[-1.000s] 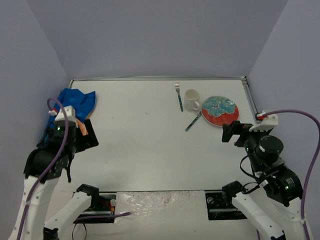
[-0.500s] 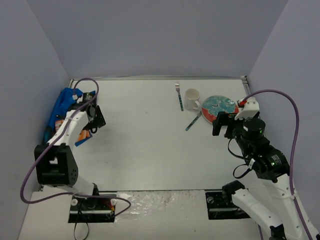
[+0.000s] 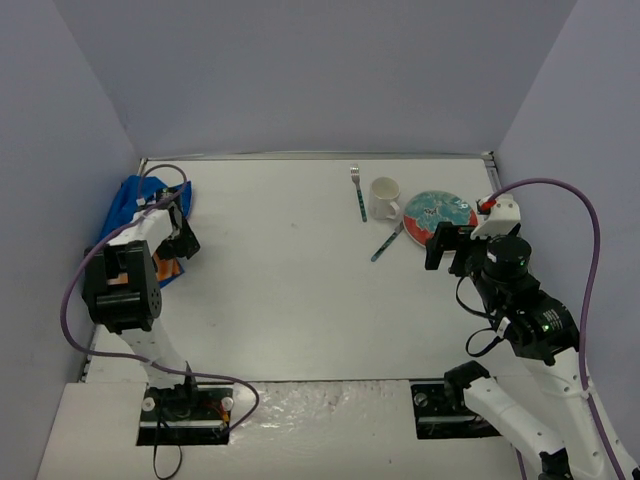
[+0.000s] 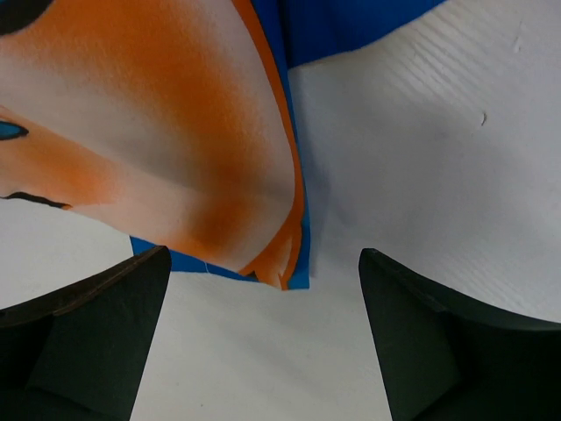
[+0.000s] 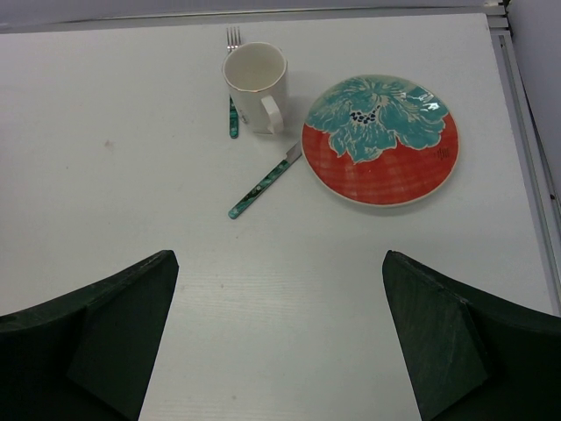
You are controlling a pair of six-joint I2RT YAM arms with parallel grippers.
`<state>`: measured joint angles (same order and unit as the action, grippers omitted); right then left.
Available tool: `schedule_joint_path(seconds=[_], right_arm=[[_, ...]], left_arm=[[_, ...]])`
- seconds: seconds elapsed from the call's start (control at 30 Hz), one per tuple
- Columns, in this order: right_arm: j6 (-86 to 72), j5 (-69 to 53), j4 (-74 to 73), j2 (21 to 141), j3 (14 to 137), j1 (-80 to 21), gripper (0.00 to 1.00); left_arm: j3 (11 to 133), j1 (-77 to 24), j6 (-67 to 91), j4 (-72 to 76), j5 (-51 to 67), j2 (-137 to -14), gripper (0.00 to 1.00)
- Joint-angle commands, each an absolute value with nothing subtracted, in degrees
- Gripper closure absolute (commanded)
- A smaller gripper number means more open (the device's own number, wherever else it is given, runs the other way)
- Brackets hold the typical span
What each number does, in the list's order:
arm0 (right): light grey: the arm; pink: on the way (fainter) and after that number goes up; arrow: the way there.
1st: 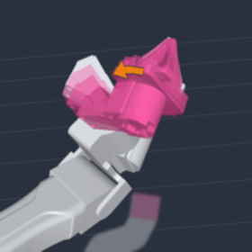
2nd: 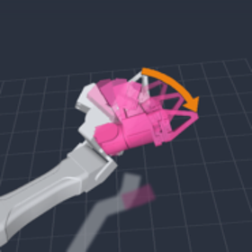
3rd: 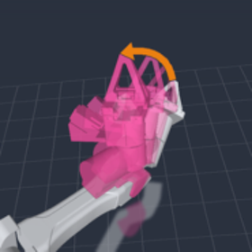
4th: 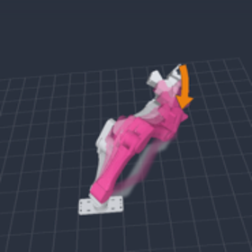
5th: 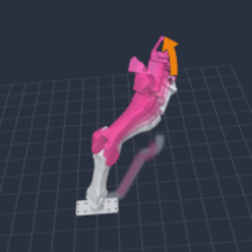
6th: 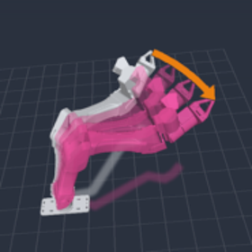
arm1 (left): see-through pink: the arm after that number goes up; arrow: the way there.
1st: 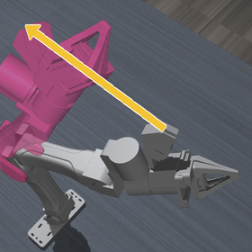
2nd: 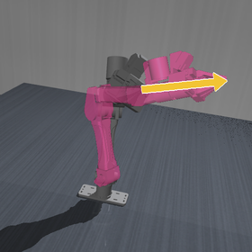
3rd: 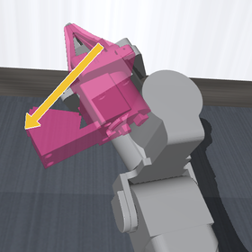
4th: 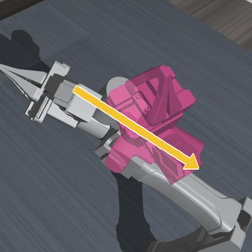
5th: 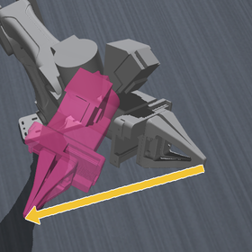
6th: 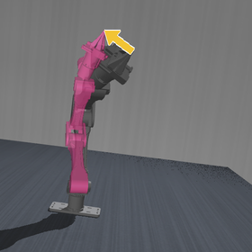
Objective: Set the dinner table for one person
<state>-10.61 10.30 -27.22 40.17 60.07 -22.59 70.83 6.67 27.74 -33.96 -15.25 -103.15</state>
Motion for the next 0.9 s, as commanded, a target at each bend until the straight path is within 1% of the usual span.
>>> schedule_joint_path(seconds=[0.0,0.13,0.23,0.33,0.37,0.43,0.47,0.53,0.67,0.87], right_arm=[[-11.5,12.2,-23.1,41.2,60.8,-22.9,0.0],[-11.6,12.2,-23.0,41.1,60.8,-22.9,0.0],[-11.9,12.3,-22.9,41.0,60.5,-23.0,0.0],[-12.0,12.3,-22.8,41.0,60.4,-22.9,0.0],[-12.2,12.2,-22.8,40.9,60.5,-22.9,0.0],[-12.1,12.2,-22.7,40.8,60.6,-22.9,0.0],[-12.0,12.1,-22.7,40.8,60.6,-22.9,0.0],[-11.9,12.0,-22.5,40.8,60.8,-22.9,0.0],[-11.4,10.8,-22.4,41.1,61.9,-23.0,0.0],[-11.2,8.8,-21.9,41.7,63.0,-22.9,0.0]], left_arm=[[74.2,8.9,26.1,-29.0,-12.9,-103.8,0.17],[73.5,8.9,25.3,-27.0,-12.2,-105.0,0.24],[72.6,8.9,25.1,-26.3,-11.6,-106.3,0.36],[71.7,8.9,25.0,-25.8,-11.1,-107.0,0.56],[71.7,8.9,24.9,-25.8,-10.5,-107.0,0.65],[71.8,8.8,24.5,-26.2,-7.7,-105.9,0.93],[72.0,8.7,24.5,-26.4,-6.4,-105.8,1.0],[73.4,8.4,24.9,-27.6,-1.9,-103.2,1.0],[79.0,4.2,26.2,-32.2,4.8,-92.0,1.0],[93.5,-4.7,27.3,-39.4,4.3,-81.9,1.0]])
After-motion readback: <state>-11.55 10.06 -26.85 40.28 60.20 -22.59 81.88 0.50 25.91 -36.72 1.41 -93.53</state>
